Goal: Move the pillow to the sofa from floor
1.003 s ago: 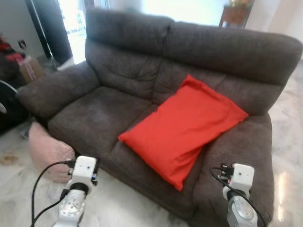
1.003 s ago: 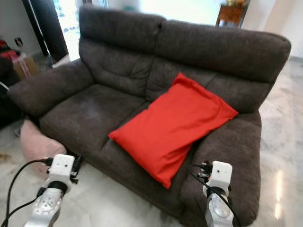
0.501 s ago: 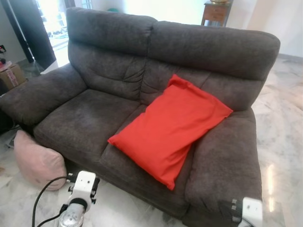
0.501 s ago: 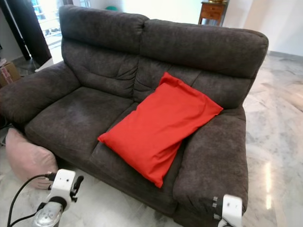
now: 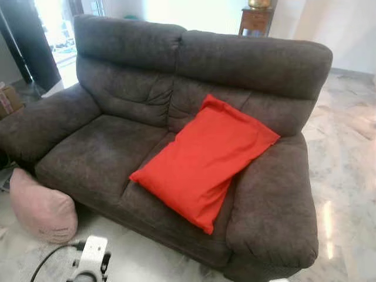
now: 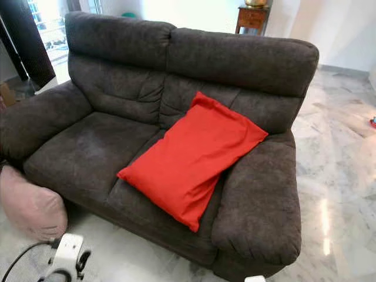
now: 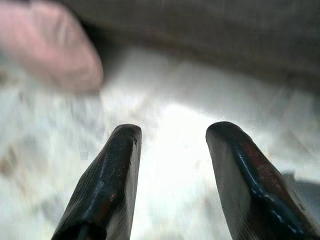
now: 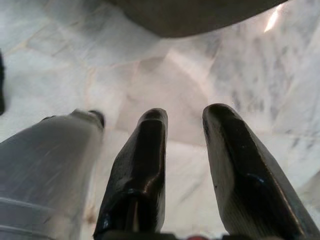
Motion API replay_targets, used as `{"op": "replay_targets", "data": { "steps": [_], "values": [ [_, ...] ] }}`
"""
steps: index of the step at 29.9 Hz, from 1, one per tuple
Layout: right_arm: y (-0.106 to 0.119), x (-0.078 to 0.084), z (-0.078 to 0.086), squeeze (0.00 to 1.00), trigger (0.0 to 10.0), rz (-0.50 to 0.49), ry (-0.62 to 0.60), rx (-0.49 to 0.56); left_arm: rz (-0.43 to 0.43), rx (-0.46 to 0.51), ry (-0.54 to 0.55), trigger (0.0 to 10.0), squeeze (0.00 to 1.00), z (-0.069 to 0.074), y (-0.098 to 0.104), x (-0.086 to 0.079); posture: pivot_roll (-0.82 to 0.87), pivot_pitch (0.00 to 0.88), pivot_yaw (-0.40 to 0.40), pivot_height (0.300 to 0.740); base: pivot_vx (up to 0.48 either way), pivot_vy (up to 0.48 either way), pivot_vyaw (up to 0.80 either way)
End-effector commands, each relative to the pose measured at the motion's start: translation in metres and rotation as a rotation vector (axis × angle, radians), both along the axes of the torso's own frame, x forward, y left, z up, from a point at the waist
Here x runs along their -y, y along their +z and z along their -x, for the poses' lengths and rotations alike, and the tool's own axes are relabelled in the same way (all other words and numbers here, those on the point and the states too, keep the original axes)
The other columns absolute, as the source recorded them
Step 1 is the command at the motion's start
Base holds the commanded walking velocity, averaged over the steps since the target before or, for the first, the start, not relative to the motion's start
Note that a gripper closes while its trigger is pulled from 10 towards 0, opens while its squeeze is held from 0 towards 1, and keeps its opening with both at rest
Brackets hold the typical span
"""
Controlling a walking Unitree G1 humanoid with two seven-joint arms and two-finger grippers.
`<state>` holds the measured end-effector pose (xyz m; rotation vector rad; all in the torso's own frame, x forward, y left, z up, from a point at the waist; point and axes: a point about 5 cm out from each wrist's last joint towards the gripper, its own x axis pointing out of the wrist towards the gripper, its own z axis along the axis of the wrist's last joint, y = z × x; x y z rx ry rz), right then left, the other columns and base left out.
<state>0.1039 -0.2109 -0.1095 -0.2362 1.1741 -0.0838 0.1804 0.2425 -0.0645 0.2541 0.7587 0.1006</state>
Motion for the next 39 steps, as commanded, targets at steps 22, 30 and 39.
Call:
{"op": "replay_targets", "data": {
  "steps": [22,30,39],
  "values": [
    [0.003,-0.009,-0.018,0.00,10.0,-0.065,-0.112,0.058,0.022,-0.141,0.035,10.0,0.00,0.021,-0.016,0.001,0.09,0.000,-0.029,0.740,0.000,0.000,0.00],
    [0.004,-0.011,-0.022,0.00,10.0,-0.089,-0.127,0.073,0.018,-0.169,0.030,10.0,0.00,0.028,-0.018,-0.003,0.08,0.000,-0.027,0.740,0.000,0.000,0.00],
    [0.004,-0.010,-0.019,0.00,10.0,-0.082,-0.112,0.062,0.016,-0.184,0.034,10.0,0.00,0.032,-0.018,-0.010,0.09,0.000,-0.030,0.740,0.000,0.108,0.00]
  ]
}}
